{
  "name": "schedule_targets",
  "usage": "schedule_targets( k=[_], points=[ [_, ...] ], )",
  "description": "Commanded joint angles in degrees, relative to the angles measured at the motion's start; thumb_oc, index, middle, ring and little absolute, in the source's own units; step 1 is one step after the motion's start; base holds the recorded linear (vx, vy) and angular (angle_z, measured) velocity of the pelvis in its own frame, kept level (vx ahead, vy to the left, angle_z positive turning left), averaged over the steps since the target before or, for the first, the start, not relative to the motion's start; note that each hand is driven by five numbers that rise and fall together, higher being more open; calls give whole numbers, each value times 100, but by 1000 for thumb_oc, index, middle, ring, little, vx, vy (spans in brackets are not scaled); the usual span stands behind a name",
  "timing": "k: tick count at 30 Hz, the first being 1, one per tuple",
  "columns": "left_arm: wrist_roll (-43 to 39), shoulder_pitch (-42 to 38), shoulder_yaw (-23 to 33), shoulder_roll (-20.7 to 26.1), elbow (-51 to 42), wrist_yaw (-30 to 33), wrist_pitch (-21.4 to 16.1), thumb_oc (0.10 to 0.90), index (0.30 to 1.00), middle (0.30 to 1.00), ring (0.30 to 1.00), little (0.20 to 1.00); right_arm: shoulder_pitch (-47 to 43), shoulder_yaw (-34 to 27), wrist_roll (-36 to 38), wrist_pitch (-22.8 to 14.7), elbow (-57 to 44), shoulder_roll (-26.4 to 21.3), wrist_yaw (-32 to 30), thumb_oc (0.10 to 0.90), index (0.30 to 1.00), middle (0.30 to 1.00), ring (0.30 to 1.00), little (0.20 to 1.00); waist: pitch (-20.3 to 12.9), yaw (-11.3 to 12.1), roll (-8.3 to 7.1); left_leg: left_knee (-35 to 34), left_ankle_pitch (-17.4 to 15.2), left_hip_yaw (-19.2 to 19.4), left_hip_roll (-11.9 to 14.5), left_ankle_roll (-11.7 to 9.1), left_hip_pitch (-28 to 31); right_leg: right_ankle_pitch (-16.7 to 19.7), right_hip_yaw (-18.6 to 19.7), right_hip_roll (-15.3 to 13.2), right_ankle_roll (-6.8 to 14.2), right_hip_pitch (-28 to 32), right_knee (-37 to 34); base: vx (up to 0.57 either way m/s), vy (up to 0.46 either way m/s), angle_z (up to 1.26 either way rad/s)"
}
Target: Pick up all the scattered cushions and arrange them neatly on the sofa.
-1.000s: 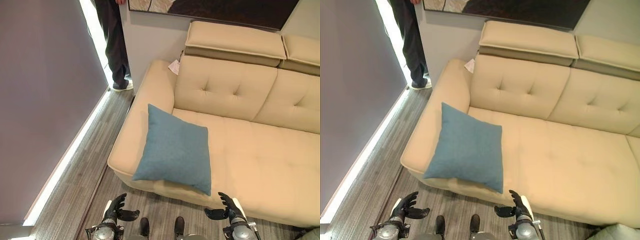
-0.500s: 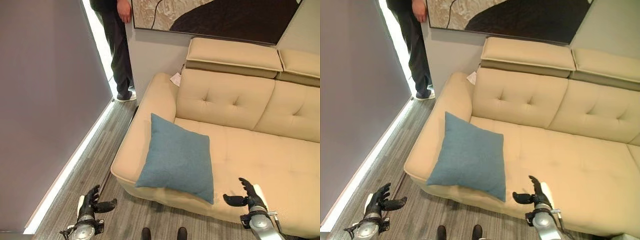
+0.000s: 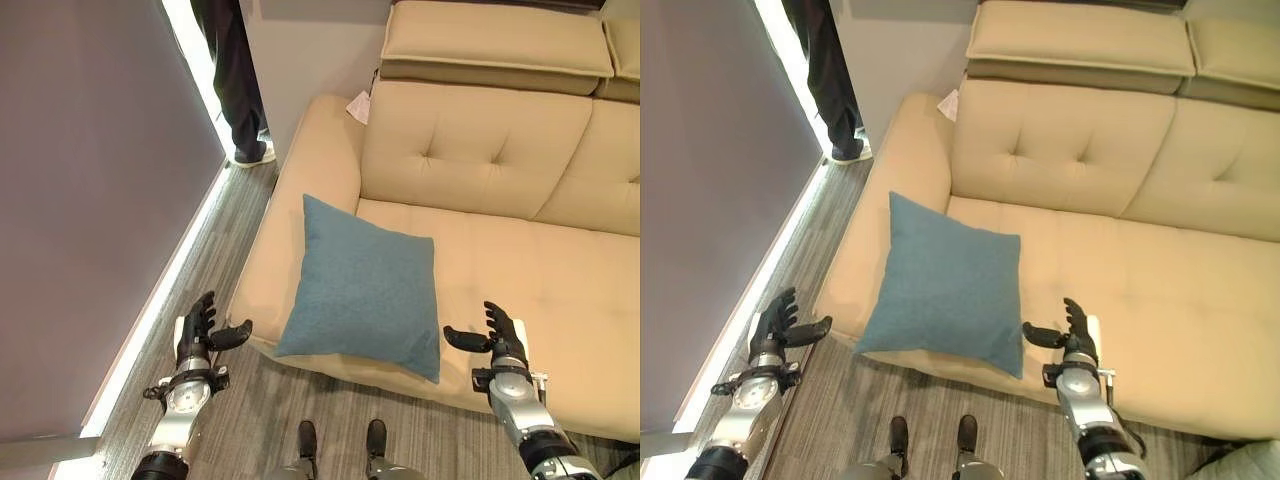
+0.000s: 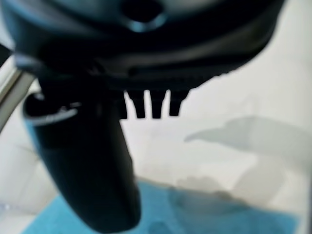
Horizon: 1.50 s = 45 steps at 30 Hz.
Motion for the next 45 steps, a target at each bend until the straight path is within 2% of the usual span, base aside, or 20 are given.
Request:
schedule_targets(
  k=[1, 6, 13, 20, 26, 27, 28, 29, 35, 45],
  points=[
    [-15, -826, -55, 211, -364, 206, -701, 800, 900, 900, 900, 900, -744, -4, 391, -491, 12, -31, -319, 800, 900, 900, 900, 900, 129, 7, -237, 10, -504, 76, -118, -245, -28, -538, 47, -172, 485, 121, 73, -22, -19, 6],
    [76, -1597, -650, 238, -509, 151, -730, 800, 900, 900, 900, 900, -1416, 227, 896, -522, 627, 4, -224, 800, 900, 900, 900, 900, 271, 37, -130, 10, -354, 56, -133, -317, -415, -462, 50, -167, 461, -235, 73, -9, -16, 2],
    [249, -2094, -1137, 211, -472, 70, -649, 800, 900, 900, 900, 900, -1826, 365, 1314, -538, 1108, 196, -81, 800, 900, 900, 900, 900, 338, 61, -22, 10, -298, 68, -145, -370, -608, -429, 59, -177, 476, -416, 73, 0, 0, 0],
    [328, -2271, -1636, -151, -30, -37, -525, 800, 900, 900, 900, 900, -2001, 629, 1569, -620, 1162, 654, 45, 800, 900, 900, 900, 900, 437, 55, 68, 10, -272, 86, -155, -382, -623, -428, 62, -182, 485, -428, 73, 0, 0, 0],
    [209, -2242, -1882, -414, 287, -173, -431, 800, 900, 900, 900, 900, -2021, 793, 1707, -679, 997, 916, 172, 800, 900, 900, 900, 900, 493, 18, 81, 10, -274, 93, -153, -381, -581, -441, 65, -187, 485, -392, 73, 0, 0, 0],
    [148, -2202, -1943, -461, 335, -238, -402, 642, 662, 662, 662, 662, -2011, 833, 1785, -719, 866, 990, 239, 400, 300, 300, 300, 300, 509, -2, 80, 10, -283, 100, -157, -379, -560, -440, 73, -184, 483, -377, 73, 0, 0, 0],
    [147, -2200, -1944, -460, 335, -239, -402, 505, 458, 458, 458, 458, -2007, 833, 1785, -718, 863, 991, 237, 400, 300, 300, 300, 300, 508, -2, 80, 10, -284, 100, -157, -379, -558, -441, 73, -184, 483, -375, 73, 0, 0, 0],
    [70, -2207, -1939, -473, 280, -262, -402, 400, 300, 300, 300, 300, -2008, 823, 1902, -783, 698, 1017, 290, 400, 300, 300, 300, 300, 517, -14, 72, 10, -288, 114, -155, -383, -536, -446, 68, -185, 483, -354, 73, 0, 0, 0],
    [-58, -2149, -1808, -450, 104, -234, -407, 400, 300, 300, 300, 300, -1847, 815, 1971, -889, 181, 1043, 389, 400, 300, 300, 300, 300, 534, -37, 50, 10, -320, 122, -144, -381, -443, -474, 85, -175, 482, -268, 73, 0, 0, 0],
    [-5, -1139, -1400, -495, -850, -402, -331, 400, 300, 300, 300, 300, -395, 637, 1199, -1032, -1897, 984, 599, 400, 300, 300, 300, 300, 370, -210, -36, 10, -512, 226, -52, -299, 134, -664, 118, -124, 447, 283, 73, 4, -1, 0]
  ],
)
